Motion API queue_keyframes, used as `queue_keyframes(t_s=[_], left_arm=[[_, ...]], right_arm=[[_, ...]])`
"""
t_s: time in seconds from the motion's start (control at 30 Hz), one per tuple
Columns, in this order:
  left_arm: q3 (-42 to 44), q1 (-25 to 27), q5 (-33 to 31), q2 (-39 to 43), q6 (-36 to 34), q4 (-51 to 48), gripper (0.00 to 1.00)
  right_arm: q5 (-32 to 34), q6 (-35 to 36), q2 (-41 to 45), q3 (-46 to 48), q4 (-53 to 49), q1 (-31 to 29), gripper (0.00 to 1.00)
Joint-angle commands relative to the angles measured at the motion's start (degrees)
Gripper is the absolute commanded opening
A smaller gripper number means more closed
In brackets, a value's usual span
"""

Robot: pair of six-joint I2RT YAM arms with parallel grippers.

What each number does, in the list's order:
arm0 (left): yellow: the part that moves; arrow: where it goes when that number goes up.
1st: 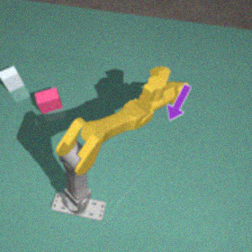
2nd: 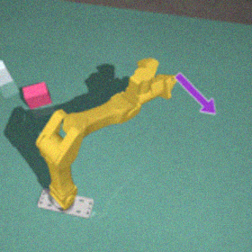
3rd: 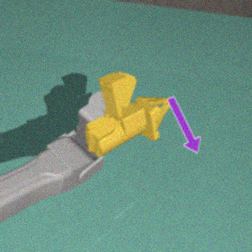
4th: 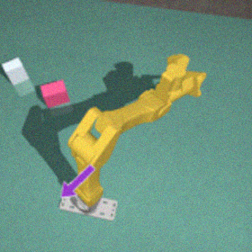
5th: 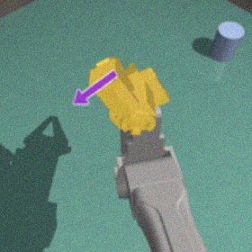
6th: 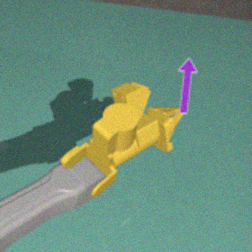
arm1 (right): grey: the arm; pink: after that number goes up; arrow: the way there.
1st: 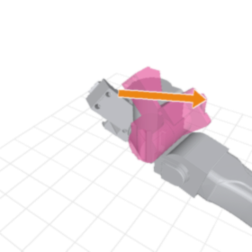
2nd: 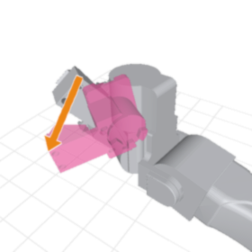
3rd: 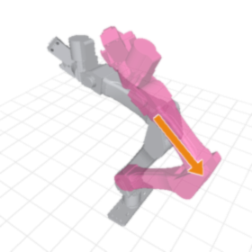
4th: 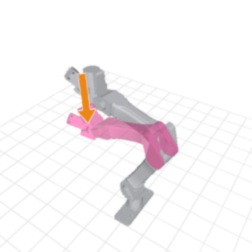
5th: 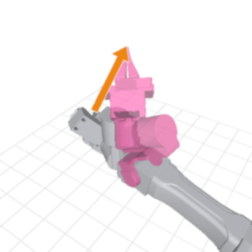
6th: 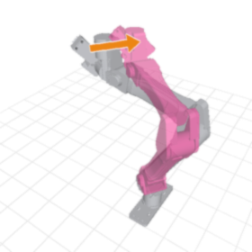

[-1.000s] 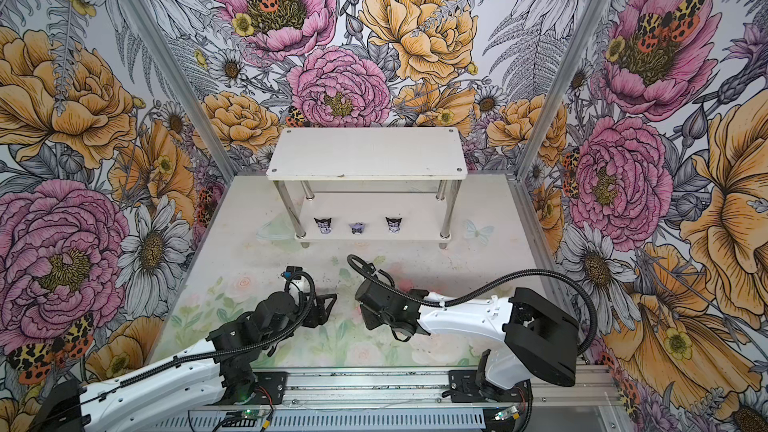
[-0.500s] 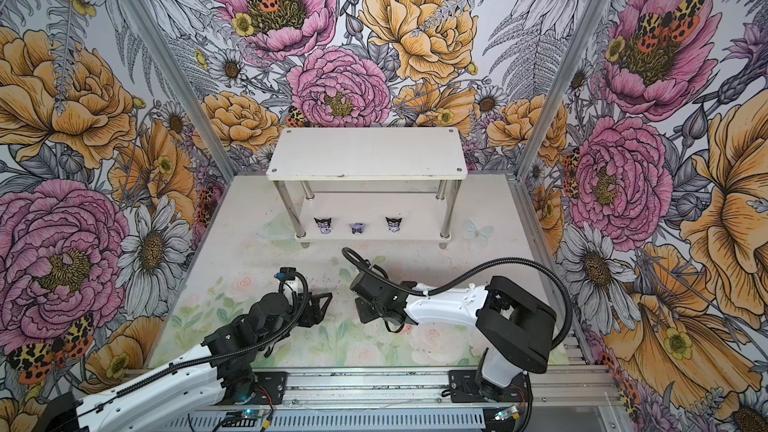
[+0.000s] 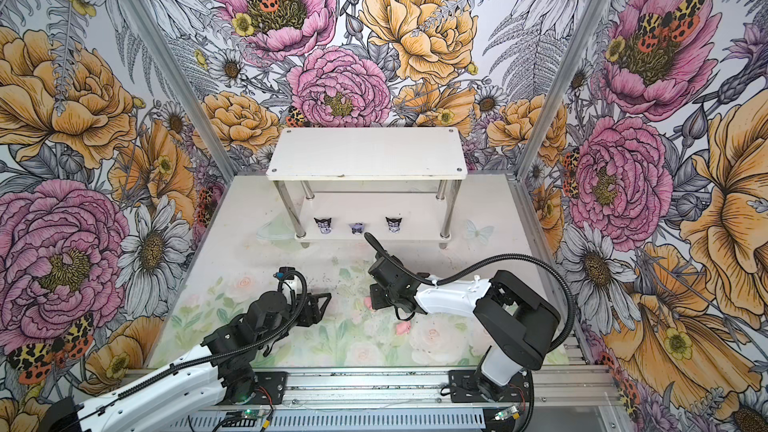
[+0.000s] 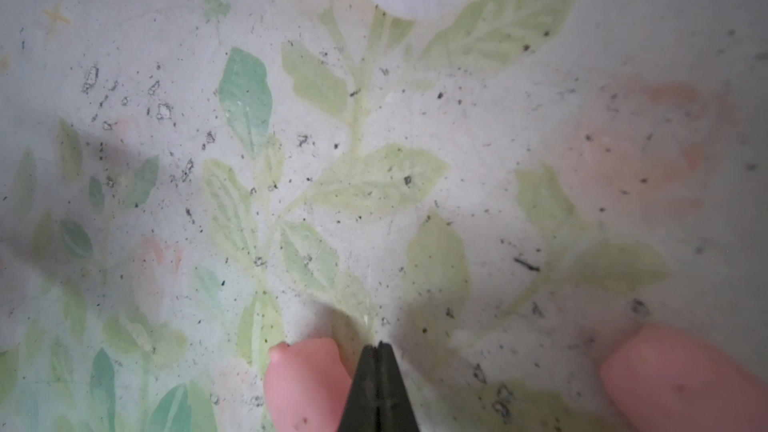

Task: Place and organize the plastic toys onto the shelf
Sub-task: 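Move the right gripper over the pink pigs while the left gripper reaches forward, then close the right gripper on a pink pig, then lift the pink pig with the right gripper up over the shelf top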

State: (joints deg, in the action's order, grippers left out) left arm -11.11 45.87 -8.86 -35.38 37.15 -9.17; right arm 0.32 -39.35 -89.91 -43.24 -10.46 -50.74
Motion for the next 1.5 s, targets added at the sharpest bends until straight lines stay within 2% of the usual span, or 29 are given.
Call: queue_keyframes(t_s=[0.0, 0.1, 0.17, 0.2, 0.33, 0.47, 0.57, 0.73, 0.83, 0.97, 1.13, 1.33, 1.47], left_arm=[[0.4, -0.5, 0.9, 0.0, -0.6, 0.6, 0.76], [0.6, -0.6, 1.0, -0.1, -0.6, 1.2, 0.76], [0.7, -0.8, 0.8, -0.4, -0.9, 2.0, 0.77], [0.6, -1.1, 0.8, -0.7, -1.1, 2.1, 0.77], [-0.1, -1.8, 1.8, -2.0, -1.5, 2.5, 0.78], [-0.3, -1.9, 2.2, -2.8, -1.6, 2.8, 0.79], [-0.1, -1.9, 2.4, -2.7, -1.3, 2.8, 0.79], [0.0, -2.1, 2.3, -1.7, -1.2, 2.5, 0.80], [0.2, -2.2, 2.2, -0.9, -1.4, 2.3, 0.80], [0.0, -2.6, 2.5, -0.1, -1.5, 1.3, 0.80], [0.1, -3.1, 2.9, 0.2, -2.0, 1.2, 0.80], [0.0, -4.0, 3.6, 0.1, -3.0, 1.9, 0.80], [-0.6, -5.1, 3.9, -0.5, -4.4, 1.9, 0.80]], right_arm=[[2.5, 0.8, 5.4, 1.4, -1.0, 0.1, 0.03], [2.2, 2.4, 9.6, 3.3, -1.2, -0.6, 0.17], [1.0, 6.1, 10.7, 3.6, -1.1, -1.9, 0.33], [0.8, 7.6, 10.7, 3.5, -1.3, -3.0, 0.45], [1.9, 9.4, 8.9, 3.3, -1.6, -6.0, 0.66], [3.8, 9.6, 5.1, 2.5, -1.6, -7.1, 0.72], [4.6, 9.5, 2.2, 1.4, -1.4, -7.5, 0.72], [6.1, 9.6, -2.4, -1.5, -1.1, -7.5, 0.65], [6.3, 9.6, -3.9, -2.3, 0.2, -7.6, 0.56], [6.2, 7.9, -4.3, -2.8, 0.4, -7.6, 0.38], [7.7, 4.3, -2.4, -1.5, -0.6, -7.6, 0.28], [10.2, -1.3, 6.5, -4.2, -13.5, -6.7, 0.22], [12.5, -0.7, 16.2, -11.9, -30.1, -4.5, 0.20]])
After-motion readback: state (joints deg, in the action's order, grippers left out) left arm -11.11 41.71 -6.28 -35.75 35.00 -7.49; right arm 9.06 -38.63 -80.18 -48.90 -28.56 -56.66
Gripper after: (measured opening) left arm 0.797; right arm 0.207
